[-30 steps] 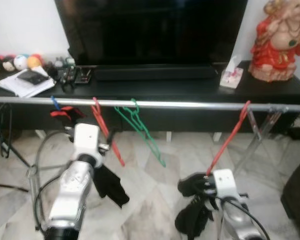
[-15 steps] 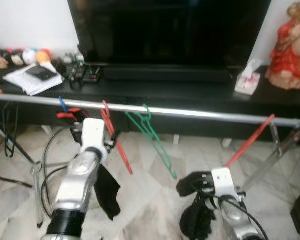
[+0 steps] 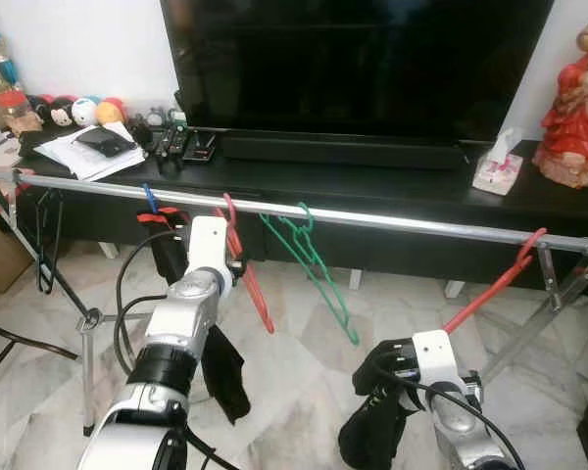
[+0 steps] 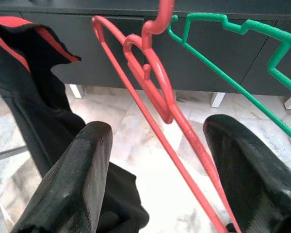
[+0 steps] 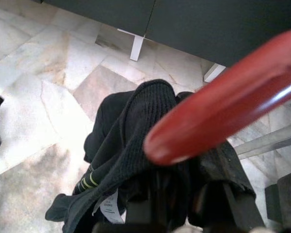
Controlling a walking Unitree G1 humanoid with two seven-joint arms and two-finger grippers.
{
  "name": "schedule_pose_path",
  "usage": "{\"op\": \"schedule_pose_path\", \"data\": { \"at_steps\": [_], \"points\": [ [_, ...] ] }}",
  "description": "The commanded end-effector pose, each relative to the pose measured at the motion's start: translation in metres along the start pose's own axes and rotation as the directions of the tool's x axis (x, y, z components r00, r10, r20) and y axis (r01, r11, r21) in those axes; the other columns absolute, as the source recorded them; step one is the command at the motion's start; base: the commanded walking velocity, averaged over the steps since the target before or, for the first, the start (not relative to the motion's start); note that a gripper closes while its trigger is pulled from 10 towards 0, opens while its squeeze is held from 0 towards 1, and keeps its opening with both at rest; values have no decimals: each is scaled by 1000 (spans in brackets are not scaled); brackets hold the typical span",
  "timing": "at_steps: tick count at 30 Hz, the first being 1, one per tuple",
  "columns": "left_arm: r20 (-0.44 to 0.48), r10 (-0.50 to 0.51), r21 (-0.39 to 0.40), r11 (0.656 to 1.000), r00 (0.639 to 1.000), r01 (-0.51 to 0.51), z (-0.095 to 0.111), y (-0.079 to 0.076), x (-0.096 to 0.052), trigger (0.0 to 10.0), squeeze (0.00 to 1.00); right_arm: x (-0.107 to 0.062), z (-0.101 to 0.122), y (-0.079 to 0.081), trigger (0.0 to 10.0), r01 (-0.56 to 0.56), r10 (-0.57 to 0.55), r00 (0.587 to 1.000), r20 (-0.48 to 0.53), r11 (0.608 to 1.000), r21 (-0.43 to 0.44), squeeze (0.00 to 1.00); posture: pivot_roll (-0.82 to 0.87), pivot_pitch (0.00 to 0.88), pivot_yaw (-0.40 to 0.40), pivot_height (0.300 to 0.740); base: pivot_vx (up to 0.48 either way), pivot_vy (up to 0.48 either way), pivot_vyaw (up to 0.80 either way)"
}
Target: Hang hanger
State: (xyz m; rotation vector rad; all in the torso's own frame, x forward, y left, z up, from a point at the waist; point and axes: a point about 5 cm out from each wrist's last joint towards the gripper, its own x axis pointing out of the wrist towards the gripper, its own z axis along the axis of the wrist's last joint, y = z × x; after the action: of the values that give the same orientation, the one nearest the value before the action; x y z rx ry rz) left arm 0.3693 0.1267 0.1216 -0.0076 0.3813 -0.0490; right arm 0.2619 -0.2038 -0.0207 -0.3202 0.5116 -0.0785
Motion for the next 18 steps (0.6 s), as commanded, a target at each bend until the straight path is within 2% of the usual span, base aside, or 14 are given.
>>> {"op": "schedule_pose_path", "data": {
  "at_steps": [1, 9, 12, 13, 18],
  "points": [
    [-7, -1, -30, 1000, 1000, 1, 3, -6, 4, 10000, 0, 3, 8, -1, 10000, 2, -1, 1000, 28, 1000, -7, 0, -72, 0, 17, 740, 0, 0, 0],
    [-37, 15, -4, 1000, 999, -15, -3, -13, 12, 10000, 0, 2, 4, -2, 10000, -5, 5, 1000, 14, 1000, -17, 0, -72, 0, 15, 740, 0, 0, 0],
    [-59, 44, 33, 999, 997, -42, -8, -15, 15, 10000, 0, 2, 1, -3, 10000, -7, 7, 1000, -3, 1000, -23, 0, -75, 0, 15, 740, 0, 0, 0],
    [-54, 65, 58, 996, 996, -62, -9, -15, 16, 10000, 0, 2, 0, -4, 10000, -8, 8, 1000, -11, 1000, -24, 0, -76, 0, 15, 740, 0, 0, 0],
    [-38, 87, 75, 994, 995, -84, -7, -18, 17, 10000, 0, 2, -3, -5, 10000, -9, 8, 999, -31, 1000, -26, 0, -76, 0, 11, 740, 0, 0, 0]
  ]
}}
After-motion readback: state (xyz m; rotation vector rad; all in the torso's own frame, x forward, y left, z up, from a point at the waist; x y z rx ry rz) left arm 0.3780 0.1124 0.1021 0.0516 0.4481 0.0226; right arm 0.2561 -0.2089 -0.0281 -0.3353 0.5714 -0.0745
